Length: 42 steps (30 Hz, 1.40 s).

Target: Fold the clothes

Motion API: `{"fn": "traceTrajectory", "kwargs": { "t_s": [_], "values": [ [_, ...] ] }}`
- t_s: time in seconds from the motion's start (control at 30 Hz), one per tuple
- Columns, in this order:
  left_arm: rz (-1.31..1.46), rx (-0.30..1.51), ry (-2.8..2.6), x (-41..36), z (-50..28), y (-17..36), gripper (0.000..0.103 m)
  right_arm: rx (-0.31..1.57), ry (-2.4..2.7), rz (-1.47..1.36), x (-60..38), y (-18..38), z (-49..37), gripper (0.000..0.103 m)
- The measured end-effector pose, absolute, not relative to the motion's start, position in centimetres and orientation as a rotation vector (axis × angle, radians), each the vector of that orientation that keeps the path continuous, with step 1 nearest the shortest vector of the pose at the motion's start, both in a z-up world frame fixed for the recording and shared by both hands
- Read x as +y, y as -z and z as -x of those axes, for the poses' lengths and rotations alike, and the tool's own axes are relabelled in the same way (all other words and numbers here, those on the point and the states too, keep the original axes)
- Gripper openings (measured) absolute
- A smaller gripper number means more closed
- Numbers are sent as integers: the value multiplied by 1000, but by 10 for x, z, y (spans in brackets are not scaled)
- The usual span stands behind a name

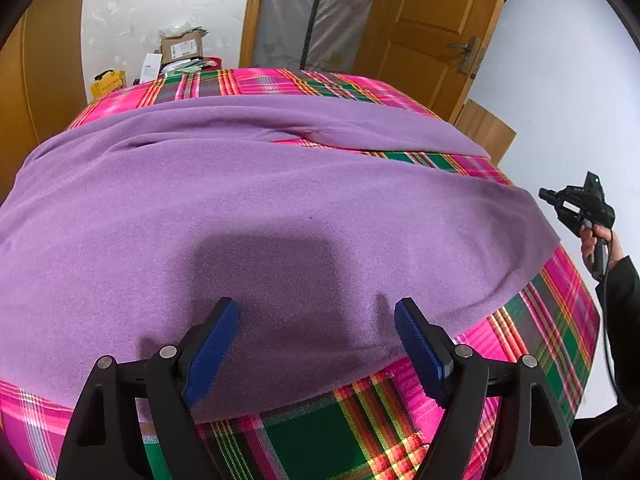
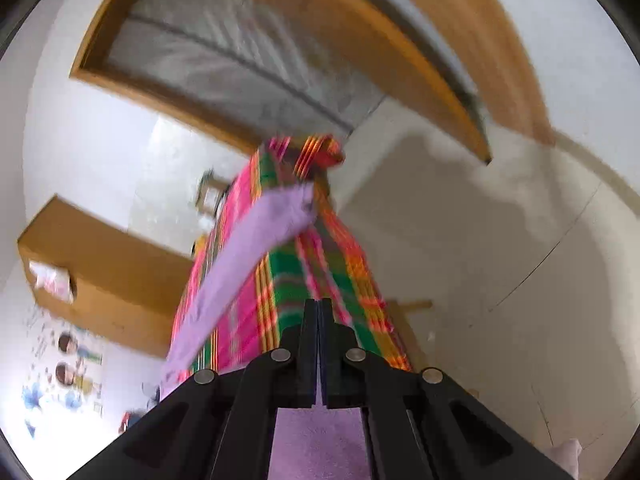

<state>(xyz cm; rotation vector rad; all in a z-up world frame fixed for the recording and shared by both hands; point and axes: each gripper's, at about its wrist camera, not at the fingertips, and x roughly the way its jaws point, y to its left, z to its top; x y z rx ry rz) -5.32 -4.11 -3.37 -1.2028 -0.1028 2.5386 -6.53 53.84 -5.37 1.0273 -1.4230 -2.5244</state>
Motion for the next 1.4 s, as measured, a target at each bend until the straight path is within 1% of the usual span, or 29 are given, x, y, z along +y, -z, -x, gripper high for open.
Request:
{"fn": "traceTrajectory", "kwargs": {
  "t_s": [0.03, 0.07, 0.1, 0.13, 0.23, 0.3, 0.33, 0.37, 0.4, 0.43, 0.57, 0.7, 0.77, 0.83, 0.9, 0.97, 1.03, 1.07, 1.17, 1.23, 1.3, 1.4],
  "values": [
    [1202, -107, -2539, -41, 53, 34, 82, -1469, 2507, -1029, 544, 58, 63, 14],
    [1202, -112, -2540, -42, 53, 34, 82, -1517, 2471, -1037, 548, 64, 61, 37],
    [1202, -114, -2540, -42, 53, 33, 82, -1565, 2410, -1056, 550, 75, 59, 51],
    [1202, -115, -2540, -42, 53, 33, 82, -1608, 2351, -1078, 550, 86, 57, 68],
    [1204, -108, -2543, -40, 53, 33, 82, -1720, 2185, -1120, 545, 116, 53, 68],
    [1207, -98, -2546, -40, 52, 33, 82, -1758, 2075, -1166, 538, 130, 53, 68],
    [1209, -93, -2548, -39, 52, 33, 82, -1770, 2021, -1190, 535, 137, 54, 65],
    [1210, -90, -2549, -39, 52, 33, 82, -1773, 1995, -1196, 531, 140, 55, 56],
    [1211, -89, -2551, -39, 52, 33, 82, -1756, 2024, -1183, 530, 137, 54, 45],
    [1212, -90, -2553, -39, 52, 33, 82, -1725, 2068, -1171, 532, 130, 53, 17],
    [1213, -96, -2558, -39, 53, 33, 82, -1598, 2228, -1103, 536, 97, 49, 16],
    [1215, -95, -2561, -39, 52, 33, 82, -1547, 2337, -956, 542, 70, 41, 15],
    [1215, -95, -2561, -39, 52, 33, 82, -1561, 2391, -924, 547, 64, 33, 15],
    [1215, -98, -2561, -39, 52, 33, 82, -1625, 2457, -956, 559, 69, 21, 16],
    [1215, -99, -2562, -39, 53, 33, 82, -1712, 2498, -983, 569, 77, 7, 25],
    [1215, -97, -2562, -39, 53, 33, 82, -1781, 2477, -963, 573, 84, -8, 42],
    [1217, -93, -2563, -38, 53, 33, 82, -1829, 2398, -935, 569, 91, -20, 52],
    [1217, -92, -2563, -38, 53, 33, 82, -1838, 2360, -936, 564, 94, -25, 55],
    [1226, -98, -2569, -37, 53, 32, 82, -1850, 2278, -986, 546, 103, -34, 56],
    [1238, -115, -2573, -37, 54, 31, 82, -1823, 2257, -1000, 529, 98, -36, 56],
    [1231, -190, -2557, -40, 53, 28, 82, -1746, 2304, -999, 514, 84, -35, 56],
    [1184, -237, -2584, -42, 51, 22, 82, -1448, 2470, -933, 477, 42, -17, 56]
  ]
}}
